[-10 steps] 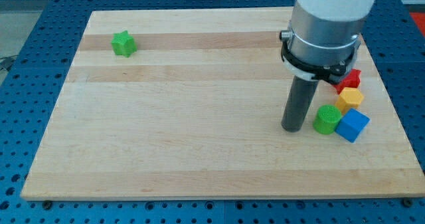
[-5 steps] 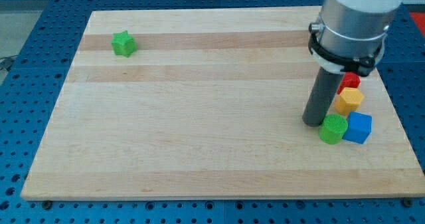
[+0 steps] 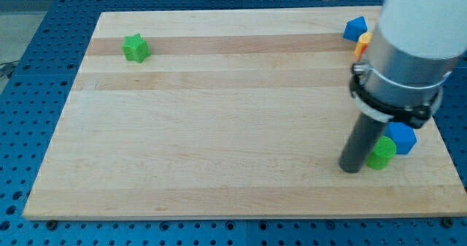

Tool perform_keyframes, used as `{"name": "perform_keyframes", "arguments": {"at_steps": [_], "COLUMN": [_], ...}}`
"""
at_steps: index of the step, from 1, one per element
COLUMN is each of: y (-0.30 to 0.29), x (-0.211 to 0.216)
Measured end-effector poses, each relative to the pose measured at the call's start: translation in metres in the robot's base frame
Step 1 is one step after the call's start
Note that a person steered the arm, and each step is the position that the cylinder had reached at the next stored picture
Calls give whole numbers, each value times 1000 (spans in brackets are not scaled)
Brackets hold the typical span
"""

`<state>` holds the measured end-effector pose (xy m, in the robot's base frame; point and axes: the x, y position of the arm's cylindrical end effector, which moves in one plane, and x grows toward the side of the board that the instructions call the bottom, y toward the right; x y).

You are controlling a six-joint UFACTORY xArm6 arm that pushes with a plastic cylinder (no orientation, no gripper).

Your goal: Adjust the green circle diagonally bottom left to the blue cube

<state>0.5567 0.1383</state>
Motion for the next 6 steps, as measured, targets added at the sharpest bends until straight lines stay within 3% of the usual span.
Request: {"name": "perform_keyframes", "arguments": {"at_steps": [2, 4, 6], "y": [-33, -7, 3], "x": [-27, -80, -40]}}
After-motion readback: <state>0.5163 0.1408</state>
